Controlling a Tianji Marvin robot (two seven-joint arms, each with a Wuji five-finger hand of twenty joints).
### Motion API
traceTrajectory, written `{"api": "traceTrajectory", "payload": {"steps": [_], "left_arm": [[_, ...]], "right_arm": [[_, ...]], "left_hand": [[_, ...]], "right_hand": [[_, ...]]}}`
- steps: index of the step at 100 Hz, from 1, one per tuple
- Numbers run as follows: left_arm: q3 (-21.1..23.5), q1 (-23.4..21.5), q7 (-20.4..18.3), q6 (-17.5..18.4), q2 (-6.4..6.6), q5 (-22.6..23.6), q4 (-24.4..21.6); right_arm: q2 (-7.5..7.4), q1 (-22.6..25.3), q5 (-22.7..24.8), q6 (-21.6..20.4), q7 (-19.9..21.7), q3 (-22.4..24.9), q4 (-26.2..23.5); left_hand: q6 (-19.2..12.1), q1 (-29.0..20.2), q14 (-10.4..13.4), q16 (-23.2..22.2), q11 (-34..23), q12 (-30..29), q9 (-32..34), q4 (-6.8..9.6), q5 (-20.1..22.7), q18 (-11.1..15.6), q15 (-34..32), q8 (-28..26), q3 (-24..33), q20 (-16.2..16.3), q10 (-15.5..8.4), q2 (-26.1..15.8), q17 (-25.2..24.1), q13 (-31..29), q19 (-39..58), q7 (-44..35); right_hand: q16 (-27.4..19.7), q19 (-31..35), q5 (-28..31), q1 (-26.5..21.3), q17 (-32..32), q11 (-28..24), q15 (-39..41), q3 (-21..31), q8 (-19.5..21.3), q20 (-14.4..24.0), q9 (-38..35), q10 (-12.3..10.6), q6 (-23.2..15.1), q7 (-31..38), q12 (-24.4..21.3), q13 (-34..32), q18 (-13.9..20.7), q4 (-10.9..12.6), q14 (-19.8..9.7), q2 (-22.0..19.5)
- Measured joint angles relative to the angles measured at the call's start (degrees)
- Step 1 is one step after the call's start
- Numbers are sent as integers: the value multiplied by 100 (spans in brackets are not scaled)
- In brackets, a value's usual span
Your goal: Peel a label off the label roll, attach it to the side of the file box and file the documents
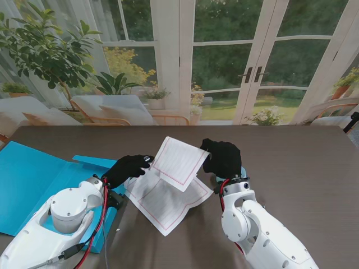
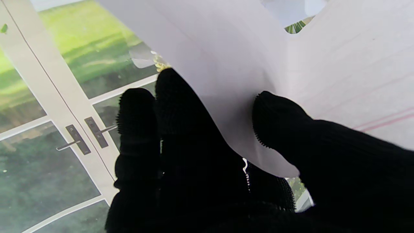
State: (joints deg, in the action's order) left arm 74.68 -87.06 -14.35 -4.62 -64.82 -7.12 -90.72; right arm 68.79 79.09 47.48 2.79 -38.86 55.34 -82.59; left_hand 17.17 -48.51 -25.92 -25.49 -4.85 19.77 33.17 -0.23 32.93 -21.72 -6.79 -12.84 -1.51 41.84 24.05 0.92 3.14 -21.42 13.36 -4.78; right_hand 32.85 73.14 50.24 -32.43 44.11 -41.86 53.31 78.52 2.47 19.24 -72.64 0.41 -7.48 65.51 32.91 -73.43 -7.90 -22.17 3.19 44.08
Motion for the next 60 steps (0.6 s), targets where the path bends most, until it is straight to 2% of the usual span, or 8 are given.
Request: {"api": "traceTrajectory", "payload": {"steps": [10,34,46,60], "left_arm": [[6,96,-125,-60,10,-218,82],[2,245,-98,-187,2,-184,196],[62,250,-4,-230,-25,-216,230],[179,256,-76,-403,-57,-856,267]], "right_arm": [[22,43,-83,-14,-42,22,-102],[71,131,-195,-73,-82,42,-232],[72,151,-192,-126,-74,63,-252],[69,159,-191,-218,-71,70,-255]], "left_hand": [[0,100,0,0,7,0,-89,0,-23,0,11,0,0,6,0,0,-52,52,0,0],[3,161,-1,0,7,0,-89,0,-24,0,11,0,3,62,28,0,-54,48,1,1],[104,161,-21,0,10,0,-68,0,30,-3,12,-25,3,67,95,0,-4,10,2,-18],[269,161,-85,0,-35,6,82,0,368,-40,12,-125,4,105,160,0,56,-11,2,-185]], "right_hand": [[0,0,0,-3,0,0,2,0,0,2,0,0,0,0,1,0,0,0,0,0],[0,0,0,-20,0,0,8,0,0,3,0,0,0,0,4,0,0,-5,0,0],[0,0,0,-20,0,0,9,0,0,4,0,0,0,0,5,0,0,-6,0,0],[0,0,0,-20,0,-1,10,0,0,4,0,0,0,0,6,0,0,-6,0,0]]}}
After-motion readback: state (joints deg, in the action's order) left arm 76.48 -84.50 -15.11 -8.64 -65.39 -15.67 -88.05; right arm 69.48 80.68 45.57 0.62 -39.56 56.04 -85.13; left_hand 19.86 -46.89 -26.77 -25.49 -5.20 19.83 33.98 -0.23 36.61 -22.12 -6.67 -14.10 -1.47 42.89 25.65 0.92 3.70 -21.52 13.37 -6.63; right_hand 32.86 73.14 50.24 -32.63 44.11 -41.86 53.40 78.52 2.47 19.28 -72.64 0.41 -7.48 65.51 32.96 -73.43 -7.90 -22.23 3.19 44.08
